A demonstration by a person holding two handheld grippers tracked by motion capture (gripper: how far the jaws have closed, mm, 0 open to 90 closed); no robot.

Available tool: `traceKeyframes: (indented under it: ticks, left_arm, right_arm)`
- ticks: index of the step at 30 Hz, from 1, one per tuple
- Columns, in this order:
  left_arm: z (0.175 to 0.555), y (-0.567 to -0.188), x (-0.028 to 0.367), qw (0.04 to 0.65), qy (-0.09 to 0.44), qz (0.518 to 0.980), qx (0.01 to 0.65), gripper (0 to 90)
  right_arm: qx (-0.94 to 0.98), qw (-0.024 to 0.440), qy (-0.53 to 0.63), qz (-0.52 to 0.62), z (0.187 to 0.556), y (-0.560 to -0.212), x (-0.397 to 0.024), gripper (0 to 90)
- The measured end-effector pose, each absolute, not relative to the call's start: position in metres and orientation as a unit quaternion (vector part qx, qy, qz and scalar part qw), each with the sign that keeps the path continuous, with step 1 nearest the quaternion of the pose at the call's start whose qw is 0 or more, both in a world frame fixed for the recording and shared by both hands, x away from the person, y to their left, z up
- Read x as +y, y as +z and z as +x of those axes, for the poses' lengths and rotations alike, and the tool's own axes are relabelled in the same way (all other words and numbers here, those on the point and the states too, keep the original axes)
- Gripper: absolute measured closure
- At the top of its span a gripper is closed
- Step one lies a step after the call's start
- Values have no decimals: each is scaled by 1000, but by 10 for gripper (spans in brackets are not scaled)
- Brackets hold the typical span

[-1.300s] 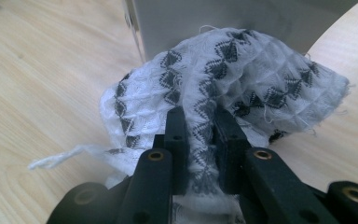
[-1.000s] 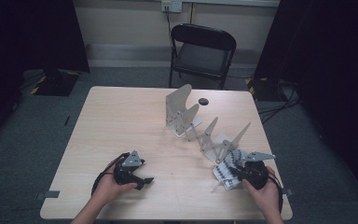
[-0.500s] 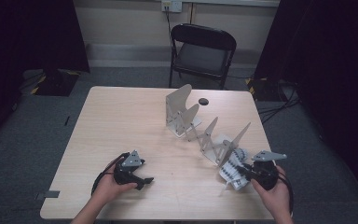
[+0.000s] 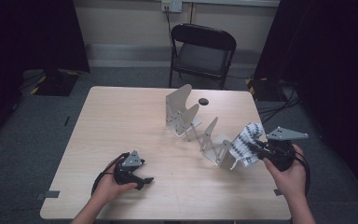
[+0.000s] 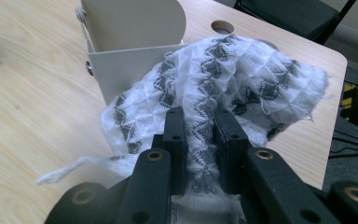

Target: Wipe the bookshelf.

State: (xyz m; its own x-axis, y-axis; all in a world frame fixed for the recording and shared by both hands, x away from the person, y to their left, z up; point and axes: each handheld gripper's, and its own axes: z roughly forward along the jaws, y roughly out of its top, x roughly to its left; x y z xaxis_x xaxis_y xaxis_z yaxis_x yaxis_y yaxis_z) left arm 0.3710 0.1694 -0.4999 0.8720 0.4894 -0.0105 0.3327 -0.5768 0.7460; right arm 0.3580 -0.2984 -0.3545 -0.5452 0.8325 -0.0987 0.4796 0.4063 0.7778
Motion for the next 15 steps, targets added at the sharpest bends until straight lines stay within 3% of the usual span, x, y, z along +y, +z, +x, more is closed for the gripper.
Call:
traceKeyframes:
  ticks: [15]
  left_arm:
    - [371,-500,169,398,99,881,234,188]
  right_arm:
    - [809,204,350,427,361,-410,-293,770]
